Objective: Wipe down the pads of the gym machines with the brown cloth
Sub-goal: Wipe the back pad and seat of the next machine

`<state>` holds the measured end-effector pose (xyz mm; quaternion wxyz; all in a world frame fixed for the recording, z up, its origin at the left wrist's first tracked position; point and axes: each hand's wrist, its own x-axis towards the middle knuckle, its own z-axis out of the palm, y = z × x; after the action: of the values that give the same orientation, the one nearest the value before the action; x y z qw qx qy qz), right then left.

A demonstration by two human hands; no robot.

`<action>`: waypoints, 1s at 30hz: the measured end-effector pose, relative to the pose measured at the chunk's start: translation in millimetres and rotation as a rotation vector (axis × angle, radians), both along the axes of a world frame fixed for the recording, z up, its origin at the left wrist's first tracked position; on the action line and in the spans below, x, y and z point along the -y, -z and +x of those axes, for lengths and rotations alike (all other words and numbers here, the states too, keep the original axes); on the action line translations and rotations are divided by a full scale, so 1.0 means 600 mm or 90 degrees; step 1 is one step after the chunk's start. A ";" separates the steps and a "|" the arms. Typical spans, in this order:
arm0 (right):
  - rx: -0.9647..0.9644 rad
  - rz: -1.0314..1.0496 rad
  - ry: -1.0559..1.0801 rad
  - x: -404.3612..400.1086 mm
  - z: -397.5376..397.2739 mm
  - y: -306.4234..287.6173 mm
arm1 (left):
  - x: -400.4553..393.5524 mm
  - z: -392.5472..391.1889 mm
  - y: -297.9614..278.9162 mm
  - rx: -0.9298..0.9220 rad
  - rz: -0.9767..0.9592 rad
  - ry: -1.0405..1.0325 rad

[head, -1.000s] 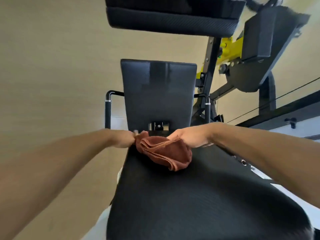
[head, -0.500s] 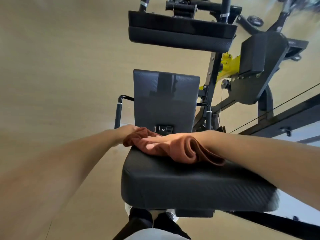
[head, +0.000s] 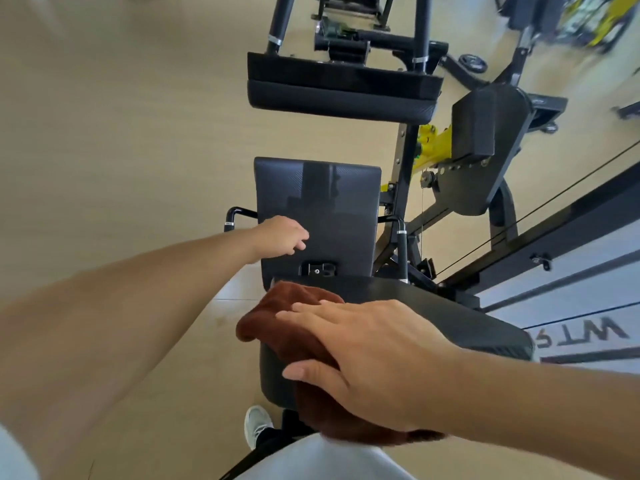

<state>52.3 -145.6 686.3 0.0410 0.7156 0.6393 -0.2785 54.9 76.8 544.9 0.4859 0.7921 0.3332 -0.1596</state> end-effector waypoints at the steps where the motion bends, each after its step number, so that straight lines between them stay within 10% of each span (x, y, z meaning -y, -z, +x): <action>1: 0.017 0.002 0.012 0.010 0.005 -0.005 | 0.007 0.011 -0.001 -0.001 -0.018 0.006; 9: 0.100 -0.183 0.357 0.102 0.125 -0.001 | 0.047 0.083 0.017 -0.044 -0.005 0.183; 15: -0.080 -0.167 0.385 0.092 0.248 0.067 | 0.111 0.141 0.038 -0.166 0.089 0.396; 18: -0.595 -0.450 0.236 0.081 0.278 0.244 | 0.138 0.167 0.050 -0.202 0.092 0.431; 23: -0.274 -0.198 0.305 0.028 0.384 0.307 | 0.149 0.217 0.104 -0.261 0.104 0.453; 30: -0.344 -0.199 0.360 -0.031 0.474 0.566 | 0.154 0.285 0.230 -0.319 0.054 0.409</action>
<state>336.9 -126.8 346.8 -0.0978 0.7493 0.3556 -0.5501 225.6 -15.6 407.1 0.2822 0.8119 0.1834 -0.4770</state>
